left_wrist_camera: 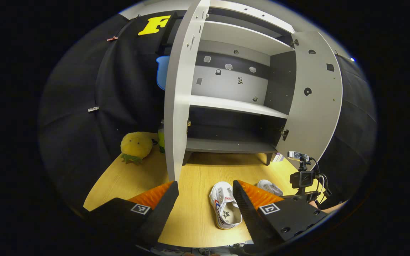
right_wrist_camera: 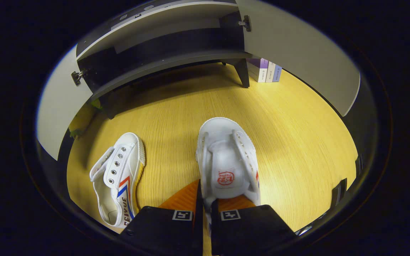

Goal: Grab one shoe with the right hand and put it into the shoe cabinet, grab the other shoe with the left hand and put it into the shoe cabinet; then close the right door with the right hand and the left door with the left hand.

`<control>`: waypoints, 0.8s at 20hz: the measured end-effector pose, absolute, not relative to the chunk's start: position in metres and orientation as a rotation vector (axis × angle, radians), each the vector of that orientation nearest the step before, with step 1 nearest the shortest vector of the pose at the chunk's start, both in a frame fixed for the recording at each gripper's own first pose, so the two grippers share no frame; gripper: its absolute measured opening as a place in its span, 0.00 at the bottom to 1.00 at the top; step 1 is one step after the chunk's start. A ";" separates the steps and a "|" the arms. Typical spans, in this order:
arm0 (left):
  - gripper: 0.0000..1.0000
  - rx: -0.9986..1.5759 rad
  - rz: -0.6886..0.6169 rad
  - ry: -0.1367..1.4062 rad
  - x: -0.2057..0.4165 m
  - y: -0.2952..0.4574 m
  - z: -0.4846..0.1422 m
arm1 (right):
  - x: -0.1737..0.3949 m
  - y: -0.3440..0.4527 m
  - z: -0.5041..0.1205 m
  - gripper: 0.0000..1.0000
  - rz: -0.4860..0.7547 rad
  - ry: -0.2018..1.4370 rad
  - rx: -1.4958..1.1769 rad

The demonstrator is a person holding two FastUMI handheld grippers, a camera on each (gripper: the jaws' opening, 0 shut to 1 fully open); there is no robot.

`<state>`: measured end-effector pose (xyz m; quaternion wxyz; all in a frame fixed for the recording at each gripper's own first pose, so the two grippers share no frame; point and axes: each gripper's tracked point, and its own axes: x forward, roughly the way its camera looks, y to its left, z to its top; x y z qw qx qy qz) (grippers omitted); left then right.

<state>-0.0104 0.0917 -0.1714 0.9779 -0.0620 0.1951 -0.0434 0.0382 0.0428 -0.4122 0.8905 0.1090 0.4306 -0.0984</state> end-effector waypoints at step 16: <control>0.95 -0.120 -0.176 0.366 -0.018 0.062 -0.161 | 0.034 0.056 -0.307 0.05 -0.072 0.709 0.171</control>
